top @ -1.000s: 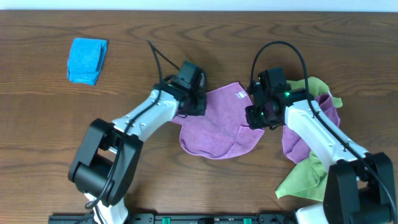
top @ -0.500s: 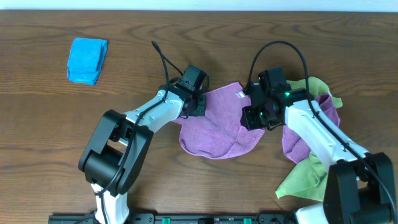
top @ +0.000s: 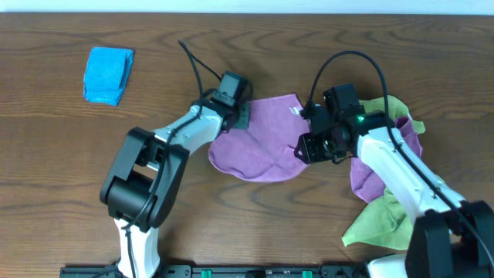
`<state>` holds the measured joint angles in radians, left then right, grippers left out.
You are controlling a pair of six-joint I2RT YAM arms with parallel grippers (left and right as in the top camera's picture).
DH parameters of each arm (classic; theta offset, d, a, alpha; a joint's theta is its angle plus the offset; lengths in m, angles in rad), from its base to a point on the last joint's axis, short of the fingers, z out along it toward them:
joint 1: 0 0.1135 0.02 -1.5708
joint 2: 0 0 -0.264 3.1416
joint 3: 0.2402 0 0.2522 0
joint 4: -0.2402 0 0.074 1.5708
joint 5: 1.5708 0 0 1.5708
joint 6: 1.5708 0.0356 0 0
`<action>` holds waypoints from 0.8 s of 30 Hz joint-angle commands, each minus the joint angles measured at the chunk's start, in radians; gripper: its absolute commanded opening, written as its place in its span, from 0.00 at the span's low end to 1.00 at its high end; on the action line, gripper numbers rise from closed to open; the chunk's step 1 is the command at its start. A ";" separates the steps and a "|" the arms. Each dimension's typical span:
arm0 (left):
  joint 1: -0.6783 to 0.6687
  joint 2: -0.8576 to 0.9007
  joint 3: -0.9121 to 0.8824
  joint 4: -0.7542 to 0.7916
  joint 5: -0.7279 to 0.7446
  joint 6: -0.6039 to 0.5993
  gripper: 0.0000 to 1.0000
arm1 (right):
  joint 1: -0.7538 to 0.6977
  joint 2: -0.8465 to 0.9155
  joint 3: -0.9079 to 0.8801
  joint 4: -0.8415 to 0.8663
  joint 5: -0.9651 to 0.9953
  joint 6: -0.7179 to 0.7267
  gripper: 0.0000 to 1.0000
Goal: Fold the cloth
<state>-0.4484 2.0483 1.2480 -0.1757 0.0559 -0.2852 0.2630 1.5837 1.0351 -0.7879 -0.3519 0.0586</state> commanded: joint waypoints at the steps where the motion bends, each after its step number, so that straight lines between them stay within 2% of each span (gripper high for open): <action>1: 0.053 0.076 -0.021 0.001 -0.061 0.041 0.06 | -0.004 -0.024 0.009 0.006 -0.015 -0.042 0.36; 8: 0.084 0.076 -0.007 0.007 0.010 0.050 0.06 | 0.047 0.018 0.009 0.174 0.059 -0.144 0.46; 17: 0.081 0.076 -0.007 -0.023 0.016 0.049 0.05 | 0.053 0.198 0.009 0.368 0.022 -0.199 0.44; 21: 0.081 0.076 -0.007 -0.035 0.023 0.045 0.06 | 0.053 0.261 0.009 0.403 0.014 -0.198 0.43; 24: 0.081 0.076 -0.007 -0.039 0.024 0.045 0.06 | 0.054 0.277 0.009 0.403 -0.004 -0.198 0.39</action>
<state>-0.3729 2.0632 1.2667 -0.1738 0.0750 -0.2539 0.3092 1.8500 1.0359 -0.3889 -0.3222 -0.1215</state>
